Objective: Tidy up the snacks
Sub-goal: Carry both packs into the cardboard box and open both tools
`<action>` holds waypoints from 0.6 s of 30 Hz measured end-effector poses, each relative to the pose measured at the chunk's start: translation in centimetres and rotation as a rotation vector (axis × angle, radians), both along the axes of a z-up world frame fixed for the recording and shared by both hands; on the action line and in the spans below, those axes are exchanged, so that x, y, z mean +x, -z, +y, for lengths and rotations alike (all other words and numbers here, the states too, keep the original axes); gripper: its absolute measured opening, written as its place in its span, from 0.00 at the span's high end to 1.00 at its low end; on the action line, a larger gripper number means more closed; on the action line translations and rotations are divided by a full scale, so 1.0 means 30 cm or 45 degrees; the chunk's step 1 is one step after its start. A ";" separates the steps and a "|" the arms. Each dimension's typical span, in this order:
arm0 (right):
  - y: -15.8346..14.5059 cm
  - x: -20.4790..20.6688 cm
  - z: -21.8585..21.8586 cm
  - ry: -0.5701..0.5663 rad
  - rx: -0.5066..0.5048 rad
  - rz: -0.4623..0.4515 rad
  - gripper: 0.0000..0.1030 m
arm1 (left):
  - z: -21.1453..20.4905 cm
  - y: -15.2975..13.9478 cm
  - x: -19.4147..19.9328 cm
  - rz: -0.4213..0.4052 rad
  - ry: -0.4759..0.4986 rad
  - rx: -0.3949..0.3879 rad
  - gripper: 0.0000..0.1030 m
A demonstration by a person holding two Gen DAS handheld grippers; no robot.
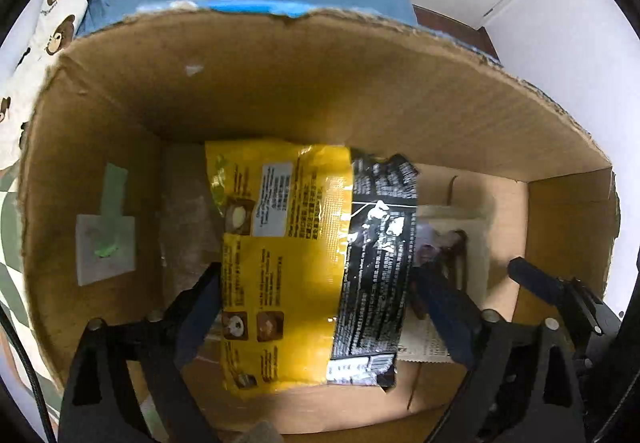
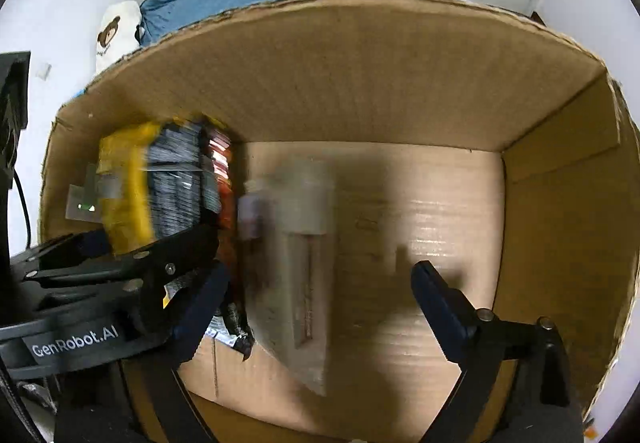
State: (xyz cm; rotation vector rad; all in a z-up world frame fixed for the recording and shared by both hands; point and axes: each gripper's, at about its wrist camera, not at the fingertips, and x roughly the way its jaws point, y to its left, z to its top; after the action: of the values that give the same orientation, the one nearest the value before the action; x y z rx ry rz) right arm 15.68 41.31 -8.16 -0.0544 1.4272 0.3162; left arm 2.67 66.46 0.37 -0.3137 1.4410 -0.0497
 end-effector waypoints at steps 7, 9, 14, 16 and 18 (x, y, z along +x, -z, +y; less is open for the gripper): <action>0.004 -0.010 -0.026 0.054 0.009 0.013 0.07 | 0.099 -0.065 0.061 -0.063 0.001 0.004 0.06; -0.008 -0.019 -0.039 0.065 0.020 0.009 0.07 | 0.128 -0.082 0.073 -0.084 0.001 -0.001 0.06; -0.091 -0.125 -0.075 0.083 0.037 -0.035 0.07 | 0.155 -0.204 0.010 -0.178 0.001 0.061 0.06; -0.143 -0.175 -0.083 0.091 0.044 -0.067 0.07 | 0.022 -0.225 -0.003 -0.224 0.003 0.075 0.06; -0.186 -0.221 -0.097 0.086 0.032 -0.123 0.07 | 0.023 -0.265 -0.093 -0.274 -0.002 0.113 0.06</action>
State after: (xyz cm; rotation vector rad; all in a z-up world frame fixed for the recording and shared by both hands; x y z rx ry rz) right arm 9.05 38.41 -2.57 -0.0006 1.3263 0.2723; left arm -0.12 67.14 8.33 -0.2293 1.2255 -0.0179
